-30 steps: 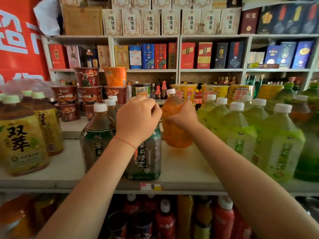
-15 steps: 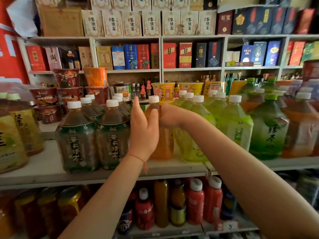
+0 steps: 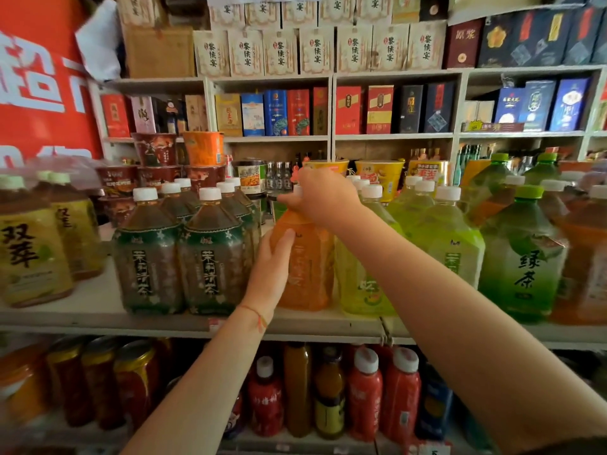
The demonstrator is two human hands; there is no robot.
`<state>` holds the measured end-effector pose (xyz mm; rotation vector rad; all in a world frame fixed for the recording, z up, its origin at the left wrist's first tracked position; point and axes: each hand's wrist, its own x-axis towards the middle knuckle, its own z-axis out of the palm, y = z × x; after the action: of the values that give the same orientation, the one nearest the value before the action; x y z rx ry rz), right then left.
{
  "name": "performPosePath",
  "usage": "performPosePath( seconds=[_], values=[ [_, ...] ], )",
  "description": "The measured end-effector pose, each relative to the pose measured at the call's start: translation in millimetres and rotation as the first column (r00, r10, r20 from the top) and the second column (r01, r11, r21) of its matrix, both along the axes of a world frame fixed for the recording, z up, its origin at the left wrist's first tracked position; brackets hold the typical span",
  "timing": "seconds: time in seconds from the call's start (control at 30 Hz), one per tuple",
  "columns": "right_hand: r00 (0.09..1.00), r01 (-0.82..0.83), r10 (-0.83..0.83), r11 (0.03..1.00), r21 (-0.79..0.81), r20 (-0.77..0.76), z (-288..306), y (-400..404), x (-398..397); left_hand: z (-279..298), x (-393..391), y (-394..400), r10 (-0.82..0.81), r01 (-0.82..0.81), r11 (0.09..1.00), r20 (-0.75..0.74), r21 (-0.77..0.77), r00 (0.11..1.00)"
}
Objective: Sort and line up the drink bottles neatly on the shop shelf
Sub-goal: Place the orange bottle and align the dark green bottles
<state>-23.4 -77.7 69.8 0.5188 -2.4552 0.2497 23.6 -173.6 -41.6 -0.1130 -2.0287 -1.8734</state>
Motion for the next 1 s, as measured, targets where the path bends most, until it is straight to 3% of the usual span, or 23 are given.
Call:
performPosePath(
  seconds=[0.43,0.67,0.77,0.87,1.0],
  values=[
    [0.997,-0.073,0.075,0.995,0.073,-0.015,7,10,0,-10,-1,-1,-0.009,0.007,0.998,-0.046,-0.061,0.999],
    [0.989,-0.129,0.12,0.986,0.102,0.088,14,12,-2,-5,-2,5,-0.012,0.012,1.0,-0.072,-0.006,0.997],
    [0.983,-0.185,0.185,0.982,0.032,-0.004,16,25,8,2,-5,7,0.028,-0.032,0.999,-0.148,-0.022,0.989],
    [0.982,-0.075,0.062,0.995,-0.068,-0.178,11,47,2,5,-9,7,0.013,-0.013,1.0,-0.166,0.002,0.986],
    [0.991,0.075,-0.096,0.975,-0.208,-0.094,-3,66,-13,3,-13,3,-0.036,0.044,0.998,-0.172,0.044,0.984]
  ],
)
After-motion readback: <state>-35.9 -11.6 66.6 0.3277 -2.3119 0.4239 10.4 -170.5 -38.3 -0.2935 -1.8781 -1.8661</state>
